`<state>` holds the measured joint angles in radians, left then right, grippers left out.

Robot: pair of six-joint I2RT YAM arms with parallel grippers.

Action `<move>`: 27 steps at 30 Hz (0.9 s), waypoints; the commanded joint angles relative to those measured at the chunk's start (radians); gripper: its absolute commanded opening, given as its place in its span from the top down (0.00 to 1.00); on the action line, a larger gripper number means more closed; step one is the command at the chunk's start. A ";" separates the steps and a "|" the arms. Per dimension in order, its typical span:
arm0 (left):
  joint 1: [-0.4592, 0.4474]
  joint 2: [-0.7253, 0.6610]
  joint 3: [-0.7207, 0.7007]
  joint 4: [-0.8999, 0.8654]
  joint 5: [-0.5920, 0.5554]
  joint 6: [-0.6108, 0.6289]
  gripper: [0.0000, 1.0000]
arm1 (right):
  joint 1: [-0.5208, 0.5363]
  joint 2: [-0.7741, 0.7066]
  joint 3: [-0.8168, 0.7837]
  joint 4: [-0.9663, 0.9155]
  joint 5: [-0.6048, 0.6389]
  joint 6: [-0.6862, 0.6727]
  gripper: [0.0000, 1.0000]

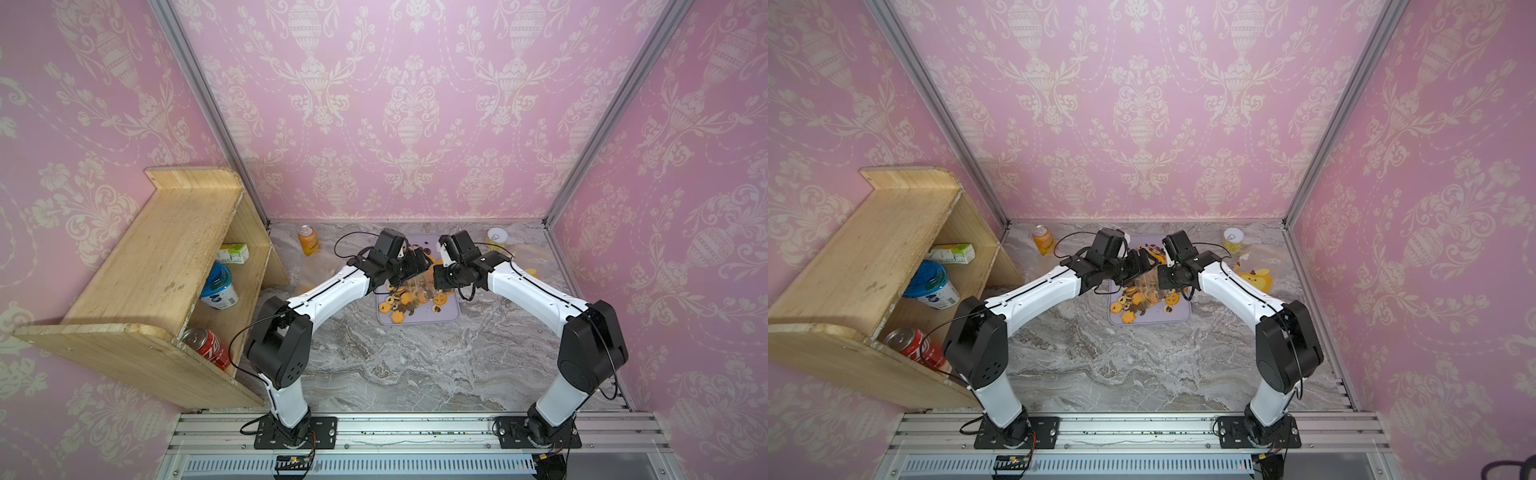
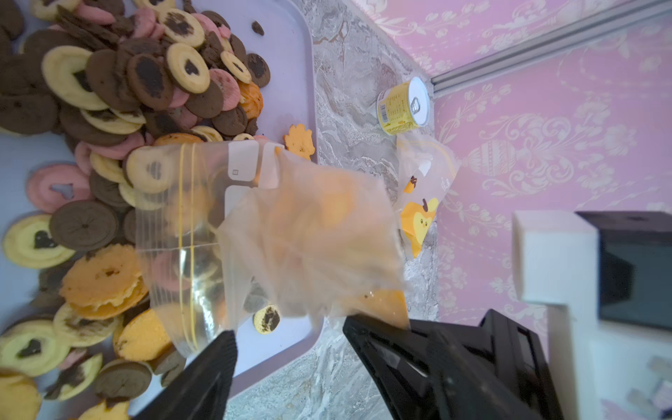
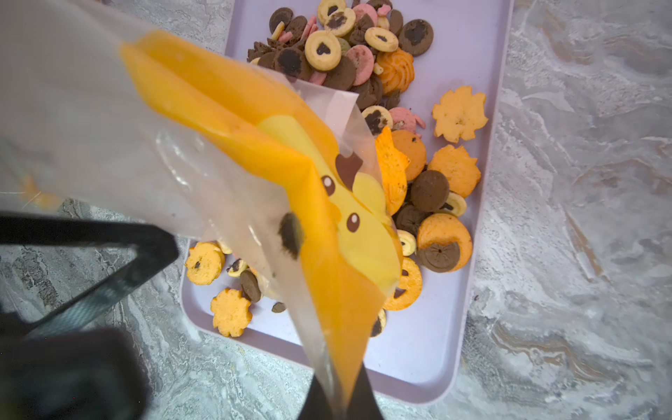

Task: Pour cookies out of the ziploc bag
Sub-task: 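Pour the cookies out of the ziploc bag onto the tray.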

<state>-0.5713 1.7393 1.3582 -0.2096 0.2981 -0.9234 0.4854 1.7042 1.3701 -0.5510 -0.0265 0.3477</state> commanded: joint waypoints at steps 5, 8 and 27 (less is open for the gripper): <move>0.068 -0.153 -0.111 -0.063 -0.038 0.058 0.01 | -0.016 -0.019 0.064 0.009 -0.008 0.017 1.00; 0.100 -0.206 -0.183 -0.076 -0.048 0.069 0.01 | -0.017 -0.026 0.089 0.005 -0.016 0.023 1.00; 0.147 -0.254 -0.307 -0.063 -0.037 0.065 0.01 | -0.039 0.066 0.242 -0.102 -0.076 0.016 1.00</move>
<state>-0.4274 1.5051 1.0668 -0.2684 0.2775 -0.8803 0.4492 1.7515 1.5871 -0.6159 -0.0612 0.3595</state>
